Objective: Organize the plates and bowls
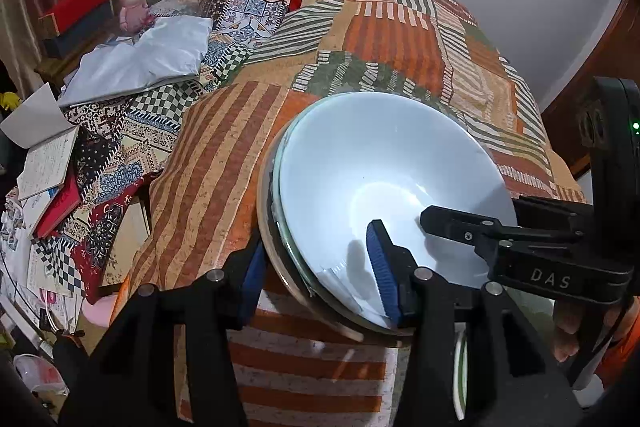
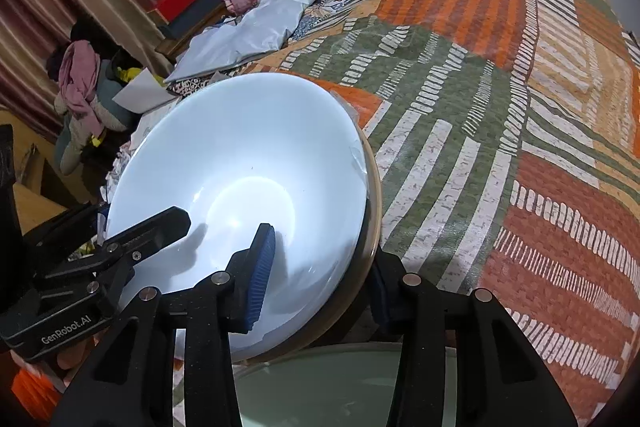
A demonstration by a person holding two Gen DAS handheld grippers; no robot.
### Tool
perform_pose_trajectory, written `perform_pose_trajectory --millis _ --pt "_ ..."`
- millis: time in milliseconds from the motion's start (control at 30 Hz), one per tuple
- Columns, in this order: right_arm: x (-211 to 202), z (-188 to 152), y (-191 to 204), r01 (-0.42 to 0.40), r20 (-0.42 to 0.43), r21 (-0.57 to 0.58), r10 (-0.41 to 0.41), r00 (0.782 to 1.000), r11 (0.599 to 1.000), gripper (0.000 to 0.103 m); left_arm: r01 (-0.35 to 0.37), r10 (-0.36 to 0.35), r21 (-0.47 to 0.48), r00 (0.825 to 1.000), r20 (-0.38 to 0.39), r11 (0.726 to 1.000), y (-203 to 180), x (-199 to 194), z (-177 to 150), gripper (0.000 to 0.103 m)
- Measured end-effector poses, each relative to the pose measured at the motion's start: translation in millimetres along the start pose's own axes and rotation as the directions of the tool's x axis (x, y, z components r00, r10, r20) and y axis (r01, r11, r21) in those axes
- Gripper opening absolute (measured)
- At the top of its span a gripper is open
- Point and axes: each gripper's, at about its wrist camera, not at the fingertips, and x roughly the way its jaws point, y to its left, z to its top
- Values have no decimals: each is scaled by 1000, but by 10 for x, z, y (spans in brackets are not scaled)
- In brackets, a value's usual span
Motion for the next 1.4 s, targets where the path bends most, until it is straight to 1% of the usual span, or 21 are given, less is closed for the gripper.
perform_pose_trajectory --millis 233,433,667,833,1000,1267,1400 --pt "-143 -46 -14 4 28 6 -4 1000 1000 38 7 -7 1 1000 8 1000 -54 -89 -16 49" --pt "-344 -81 -7 6 66 6 -6 998 1000 38 13 -13 8 999 32 1000 -156 -260 -27 49" --pt "-573 -141 3 11 103 11 -12 995 1000 38 24 -25 24 998 58 999 -317 -480 -39 49" --pt "-764 -205 -11 29 124 5 -30 992 1000 38 37 -39 43 997 61 998 -460 -611 -82 49" --pt "-932 -308 -39 46 147 12 -47 988 999 38 44 -49 66 996 81 997 -637 -741 -148 49" --pt "-1144 -546 -139 66 163 48 -73 984 997 38 67 -75 93 994 83 993 -903 -874 -309 49" --pt "-1244 -690 -196 62 166 77 -74 983 995 38 81 -90 101 992 84 992 -1021 -925 -397 49"
